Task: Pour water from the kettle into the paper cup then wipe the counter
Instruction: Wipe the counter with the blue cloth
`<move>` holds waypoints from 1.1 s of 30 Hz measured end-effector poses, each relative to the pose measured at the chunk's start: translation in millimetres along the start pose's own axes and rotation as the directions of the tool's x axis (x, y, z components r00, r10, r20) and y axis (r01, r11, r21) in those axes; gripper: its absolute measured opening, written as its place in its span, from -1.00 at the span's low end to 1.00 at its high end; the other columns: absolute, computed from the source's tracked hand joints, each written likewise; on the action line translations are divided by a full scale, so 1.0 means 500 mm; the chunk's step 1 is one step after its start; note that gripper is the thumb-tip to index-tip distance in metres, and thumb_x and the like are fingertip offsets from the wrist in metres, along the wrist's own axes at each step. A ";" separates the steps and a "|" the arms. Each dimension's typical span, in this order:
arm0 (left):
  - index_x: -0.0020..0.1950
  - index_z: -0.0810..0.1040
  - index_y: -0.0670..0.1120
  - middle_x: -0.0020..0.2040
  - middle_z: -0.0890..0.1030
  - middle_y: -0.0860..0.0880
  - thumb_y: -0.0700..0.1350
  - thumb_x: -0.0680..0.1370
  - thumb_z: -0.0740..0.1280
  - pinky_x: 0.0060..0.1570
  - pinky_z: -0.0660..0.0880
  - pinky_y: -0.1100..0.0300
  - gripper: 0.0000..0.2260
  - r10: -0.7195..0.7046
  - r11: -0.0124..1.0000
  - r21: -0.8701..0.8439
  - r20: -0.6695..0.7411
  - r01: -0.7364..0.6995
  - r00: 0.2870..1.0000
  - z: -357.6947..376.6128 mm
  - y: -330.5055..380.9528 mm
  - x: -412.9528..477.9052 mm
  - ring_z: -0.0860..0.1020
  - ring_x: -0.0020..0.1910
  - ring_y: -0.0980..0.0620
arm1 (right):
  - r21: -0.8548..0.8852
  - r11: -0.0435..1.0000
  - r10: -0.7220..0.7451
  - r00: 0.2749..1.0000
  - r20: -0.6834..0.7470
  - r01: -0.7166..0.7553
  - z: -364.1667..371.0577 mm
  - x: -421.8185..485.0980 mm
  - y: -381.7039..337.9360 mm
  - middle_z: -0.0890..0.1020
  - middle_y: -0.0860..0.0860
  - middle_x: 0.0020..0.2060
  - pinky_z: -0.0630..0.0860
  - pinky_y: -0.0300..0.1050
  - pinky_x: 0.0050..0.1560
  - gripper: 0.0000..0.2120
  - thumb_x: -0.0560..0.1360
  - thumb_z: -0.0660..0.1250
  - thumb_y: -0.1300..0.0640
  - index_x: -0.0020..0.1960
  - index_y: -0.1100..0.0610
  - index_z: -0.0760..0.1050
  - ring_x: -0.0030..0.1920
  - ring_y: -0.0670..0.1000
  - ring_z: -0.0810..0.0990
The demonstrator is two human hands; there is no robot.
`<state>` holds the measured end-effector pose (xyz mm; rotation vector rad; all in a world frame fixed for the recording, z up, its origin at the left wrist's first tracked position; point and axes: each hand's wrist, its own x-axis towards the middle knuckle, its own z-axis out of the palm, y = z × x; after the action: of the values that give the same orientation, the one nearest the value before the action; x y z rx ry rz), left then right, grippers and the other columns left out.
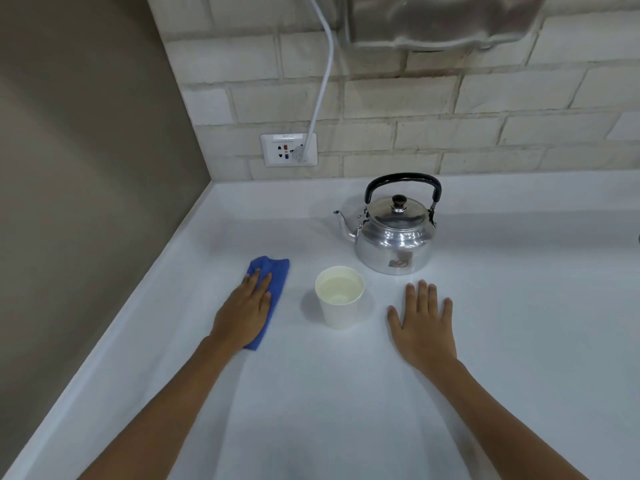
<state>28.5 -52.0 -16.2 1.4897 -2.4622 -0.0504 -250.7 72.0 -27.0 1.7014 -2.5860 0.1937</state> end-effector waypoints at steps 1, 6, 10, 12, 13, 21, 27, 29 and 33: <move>0.46 0.07 -0.27 0.51 0.09 -0.26 -0.17 0.63 0.03 0.45 0.14 0.08 -0.58 -0.062 0.998 -0.002 -0.011 0.062 0.998 -0.006 0.023 -0.004 0.11 0.49 -0.18 | -0.003 1.000 0.003 1.000 0.003 -0.003 0.002 0.000 0.001 0.09 0.20 0.49 -0.02 0.24 0.44 -0.28 0.46 -0.33 -0.20 0.46 0.24 -0.05 0.49 0.17 0.00; 0.40 0.28 -0.23 0.42 0.32 -0.24 -0.16 0.57 0.21 0.33 0.31 -0.05 -0.58 0.028 0.998 -0.051 -0.060 -0.031 0.998 0.004 0.121 -0.137 0.34 0.38 -0.22 | 0.022 1.000 -0.015 1.000 0.008 0.015 0.005 0.002 0.007 0.08 0.21 0.49 -0.02 0.24 0.44 -0.38 0.55 -0.11 -0.14 0.45 0.24 -0.05 0.48 0.17 -0.01; 0.43 0.26 -0.09 0.45 0.31 -0.09 0.09 0.60 -0.21 0.34 0.28 0.06 -0.48 0.043 0.998 -0.043 -0.023 -0.044 0.999 -0.019 0.082 -0.209 0.32 0.41 -0.06 | 0.029 0.999 -0.028 0.999 0.021 0.027 0.000 -0.001 0.009 0.06 0.20 0.49 -0.03 0.23 0.45 -0.39 0.56 -0.12 -0.14 0.46 0.23 -0.07 0.49 0.17 -0.03; 0.46 0.19 -0.12 0.49 0.21 -0.14 0.06 0.61 -0.16 0.38 0.24 0.11 -0.51 -0.062 0.997 -0.050 -0.019 0.061 0.998 -0.035 0.050 -0.193 0.25 0.45 -0.08 | 0.036 0.999 -0.028 0.999 0.023 0.027 -0.002 -0.002 0.010 0.04 0.20 0.50 -0.04 0.22 0.46 -0.39 0.56 -0.13 -0.14 0.46 0.22 -0.08 0.49 0.17 -0.05; 0.48 0.11 -0.13 0.51 0.12 -0.16 -0.01 0.62 -0.09 0.41 0.17 0.12 -0.56 -0.124 0.991 -0.046 0.001 0.124 0.992 -0.038 0.041 -0.182 0.16 0.48 -0.09 | 0.041 0.999 -0.026 0.999 0.025 0.025 -0.002 -0.003 0.010 0.04 0.20 0.50 -0.05 0.23 0.46 -0.39 0.56 -0.13 -0.14 0.46 0.22 -0.09 0.49 0.17 -0.05; 0.29 0.43 -0.27 0.30 0.45 -0.31 -0.12 0.51 0.02 0.13 0.52 -0.02 -0.56 -0.120 0.993 -0.012 0.044 0.121 0.992 -0.022 0.206 -0.253 0.48 0.25 -0.26 | 0.038 0.999 -0.030 0.999 0.032 0.029 -0.004 -0.002 0.003 0.05 0.22 0.49 -0.05 0.25 0.44 -0.39 0.56 -0.12 -0.12 0.46 0.25 -0.08 0.49 0.19 -0.04; 0.48 0.11 -0.13 0.51 0.11 -0.14 -0.07 0.63 -0.07 0.45 0.14 0.05 -0.59 -0.055 0.998 -0.013 0.044 0.056 0.998 -0.035 0.175 -0.275 0.13 0.48 -0.13 | 0.037 0.999 -0.033 0.999 0.021 0.032 -0.003 -0.001 0.012 0.07 0.21 0.49 -0.03 0.23 0.45 -0.39 0.55 -0.11 -0.14 0.46 0.23 -0.05 0.48 0.18 -0.02; 0.47 0.04 -0.22 0.50 0.02 -0.26 -0.06 0.61 -0.26 0.48 0.07 0.00 -0.52 -0.112 0.991 0.083 0.059 0.106 0.992 -0.041 0.131 -0.270 0.05 0.49 -0.25 | 0.045 0.999 -0.026 0.999 0.028 0.025 -0.002 -0.002 0.012 0.05 0.21 0.49 -0.05 0.23 0.45 -0.39 0.55 -0.12 -0.14 0.46 0.23 -0.07 0.49 0.17 -0.03; 0.46 0.06 -0.29 0.48 0.08 -0.32 -0.17 0.62 0.04 0.46 0.11 0.00 -0.57 -0.237 0.970 0.064 0.067 0.233 0.969 -0.046 0.159 -0.267 0.09 0.47 -0.28 | 0.060 0.998 -0.020 0.998 0.052 0.017 -0.004 -0.002 0.007 0.01 0.21 0.50 -0.09 0.23 0.46 -0.38 0.56 -0.14 -0.14 0.46 0.22 -0.11 0.49 0.17 -0.08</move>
<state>23.5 104.6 -8.3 1.8294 -2.3463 -0.0843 -253.8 74.5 -25.3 1.7732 -2.6263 0.2313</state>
